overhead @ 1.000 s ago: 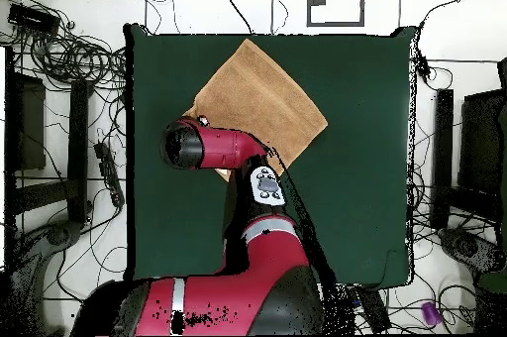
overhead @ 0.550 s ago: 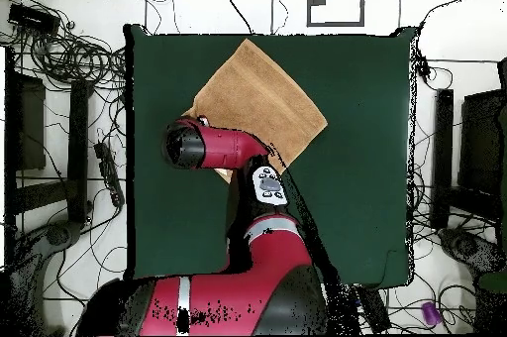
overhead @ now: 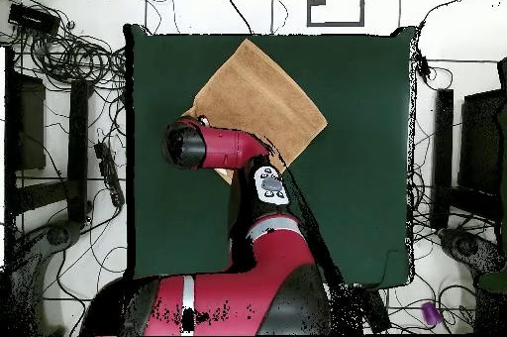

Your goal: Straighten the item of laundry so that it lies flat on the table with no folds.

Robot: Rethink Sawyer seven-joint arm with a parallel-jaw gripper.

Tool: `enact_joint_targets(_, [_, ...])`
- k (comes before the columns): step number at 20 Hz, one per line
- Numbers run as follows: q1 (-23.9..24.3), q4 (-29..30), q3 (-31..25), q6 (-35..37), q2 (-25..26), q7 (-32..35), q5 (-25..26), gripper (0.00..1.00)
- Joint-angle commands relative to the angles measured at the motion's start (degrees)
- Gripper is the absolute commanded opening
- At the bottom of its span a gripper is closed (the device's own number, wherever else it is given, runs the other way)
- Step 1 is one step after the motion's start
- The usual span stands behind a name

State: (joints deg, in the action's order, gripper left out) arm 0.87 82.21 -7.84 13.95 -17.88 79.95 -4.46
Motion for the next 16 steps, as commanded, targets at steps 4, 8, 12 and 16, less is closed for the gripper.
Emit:
enact_joint_targets(4, [-1.2,7.9,-8.1,-0.6,2.8,6.5,3.7,0.0])
enact_joint_targets(8, [-1.5,7.5,-7.1,-0.5,2.7,7.2,4.3,0.0])
enact_joint_targets(12, [-1.5,7.6,-8.2,0.1,3.2,6.2,4.8,0.0])
enact_joint_targets(16, [-0.6,8.7,-10.3,-0.2,3.4,5.2,5.5,0.0])
